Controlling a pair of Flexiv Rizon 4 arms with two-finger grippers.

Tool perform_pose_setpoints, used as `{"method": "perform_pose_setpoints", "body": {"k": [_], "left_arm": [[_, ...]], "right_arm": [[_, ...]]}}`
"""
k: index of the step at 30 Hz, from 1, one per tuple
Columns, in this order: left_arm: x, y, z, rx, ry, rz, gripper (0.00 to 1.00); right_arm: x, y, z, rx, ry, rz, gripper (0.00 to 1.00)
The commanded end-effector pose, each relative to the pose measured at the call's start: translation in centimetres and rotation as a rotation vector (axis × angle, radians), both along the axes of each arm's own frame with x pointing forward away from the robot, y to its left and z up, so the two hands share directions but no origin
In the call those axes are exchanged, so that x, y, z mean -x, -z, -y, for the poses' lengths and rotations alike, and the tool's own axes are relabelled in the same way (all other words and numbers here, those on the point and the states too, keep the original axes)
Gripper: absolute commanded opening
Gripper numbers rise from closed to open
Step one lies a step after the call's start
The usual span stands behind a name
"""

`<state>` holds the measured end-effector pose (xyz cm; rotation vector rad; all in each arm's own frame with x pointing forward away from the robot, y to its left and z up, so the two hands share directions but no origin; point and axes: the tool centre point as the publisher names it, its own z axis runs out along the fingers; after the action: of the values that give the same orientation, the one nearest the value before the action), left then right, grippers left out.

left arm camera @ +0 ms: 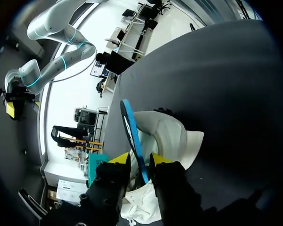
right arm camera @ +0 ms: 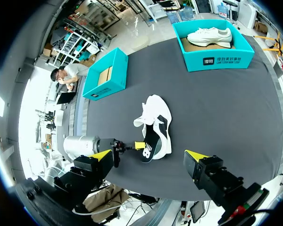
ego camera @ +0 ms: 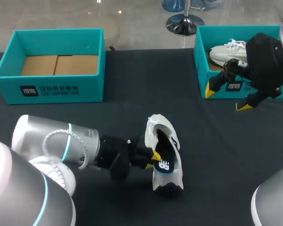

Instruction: Take the shoe out of the shoebox, open the shoe tongue, remove and reinsert the insole, then place the shoe into the shoebox

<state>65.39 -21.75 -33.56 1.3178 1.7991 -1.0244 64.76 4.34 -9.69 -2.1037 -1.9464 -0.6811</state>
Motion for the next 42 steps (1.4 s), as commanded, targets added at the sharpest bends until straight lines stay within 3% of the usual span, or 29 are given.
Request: {"method": "perform_pose_setpoints", "body": {"k": [1, 9, 15, 23, 26, 31, 42], "left_arm": [[0.4, -0.2, -0.3, 0.005, 0.003, 0.006, 0.07], [0.0, 0.1, 0.6, -0.011, 0.011, 0.026, 0.06], [-1.5, 0.8, 0.8, -0.028, -0.013, 0.029, 0.07], [-2.7, 1.2, 1.0, -0.035, -0.038, 0.033, 0.13], [-2.5, 1.3, 1.2, -0.035, -0.034, 0.031, 0.2], [-1.7, 1.2, 1.2, -0.033, -0.019, 0.03, 0.43], [-0.3, -0.2, -0.4, -0.018, -0.002, 0.043, 0.4]], "right_arm": [[-0.4, 0.0, -0.2, 0.003, -0.002, -0.006, 1.0], [-0.4, 0.0, -0.2, 0.003, -0.002, -0.006, 1.0], [-0.4, 0.0, -0.2, 0.003, -0.002, -0.006, 1.0], [-0.4, 0.0, -0.2, 0.003, -0.002, -0.006, 1.0], [-0.4, 0.0, -0.2, 0.003, -0.002, -0.006, 1.0], [-0.4, 0.0, -0.2, 0.003, -0.002, -0.006, 1.0], [-0.4, 0.0, -0.2, 0.003, -0.002, -0.006, 1.0]]}}
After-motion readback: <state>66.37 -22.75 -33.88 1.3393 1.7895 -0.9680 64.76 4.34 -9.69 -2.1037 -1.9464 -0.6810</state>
